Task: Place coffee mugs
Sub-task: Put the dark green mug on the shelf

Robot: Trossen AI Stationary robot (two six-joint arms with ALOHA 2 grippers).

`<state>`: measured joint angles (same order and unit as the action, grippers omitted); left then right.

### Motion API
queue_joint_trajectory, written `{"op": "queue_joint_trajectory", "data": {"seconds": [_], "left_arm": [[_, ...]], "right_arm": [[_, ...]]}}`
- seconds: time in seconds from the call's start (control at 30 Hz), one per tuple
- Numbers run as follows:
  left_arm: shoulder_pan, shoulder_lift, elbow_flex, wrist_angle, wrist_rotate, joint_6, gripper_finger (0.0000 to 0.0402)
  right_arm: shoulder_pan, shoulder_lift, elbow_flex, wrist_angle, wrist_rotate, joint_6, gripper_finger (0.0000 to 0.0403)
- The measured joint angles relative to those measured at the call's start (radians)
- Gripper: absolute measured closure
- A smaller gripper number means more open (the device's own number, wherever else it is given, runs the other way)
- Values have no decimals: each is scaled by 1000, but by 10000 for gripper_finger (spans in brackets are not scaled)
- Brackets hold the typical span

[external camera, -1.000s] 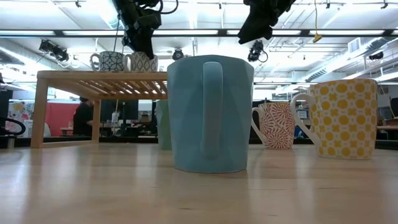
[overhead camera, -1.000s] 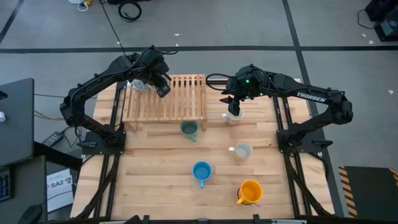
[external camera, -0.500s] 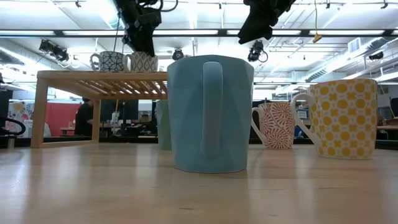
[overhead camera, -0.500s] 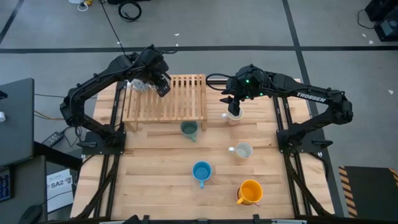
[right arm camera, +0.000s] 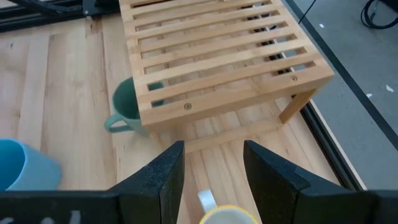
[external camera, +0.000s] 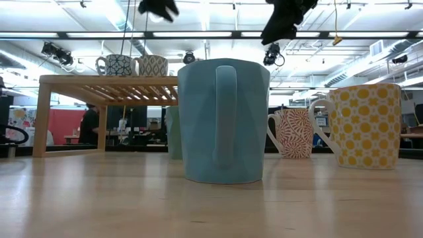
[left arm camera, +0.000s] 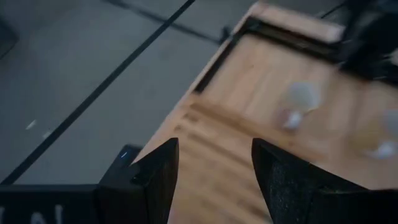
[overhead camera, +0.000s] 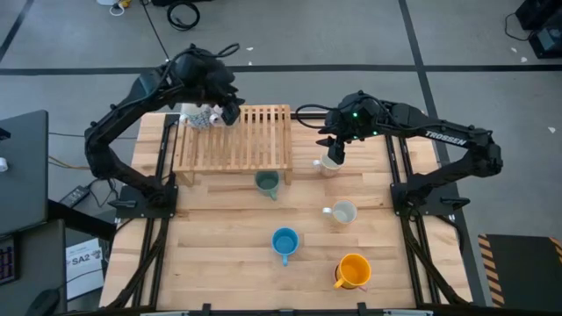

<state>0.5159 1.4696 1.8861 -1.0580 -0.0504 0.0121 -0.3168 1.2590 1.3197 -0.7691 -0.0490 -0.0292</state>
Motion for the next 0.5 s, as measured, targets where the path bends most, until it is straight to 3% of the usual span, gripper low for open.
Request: {"op": "queue_joint_trajectory", "data": {"seconds": [0.3, 0.5], "left_arm": [[-250, 0, 30, -49, 9, -195, 193], [-478, 2, -35, -54, -63, -368, 193]], "right_arm": [[0, -89, 0, -39, 1, 0, 233], [0, -142, 0, -101, 1, 8, 233]]}}
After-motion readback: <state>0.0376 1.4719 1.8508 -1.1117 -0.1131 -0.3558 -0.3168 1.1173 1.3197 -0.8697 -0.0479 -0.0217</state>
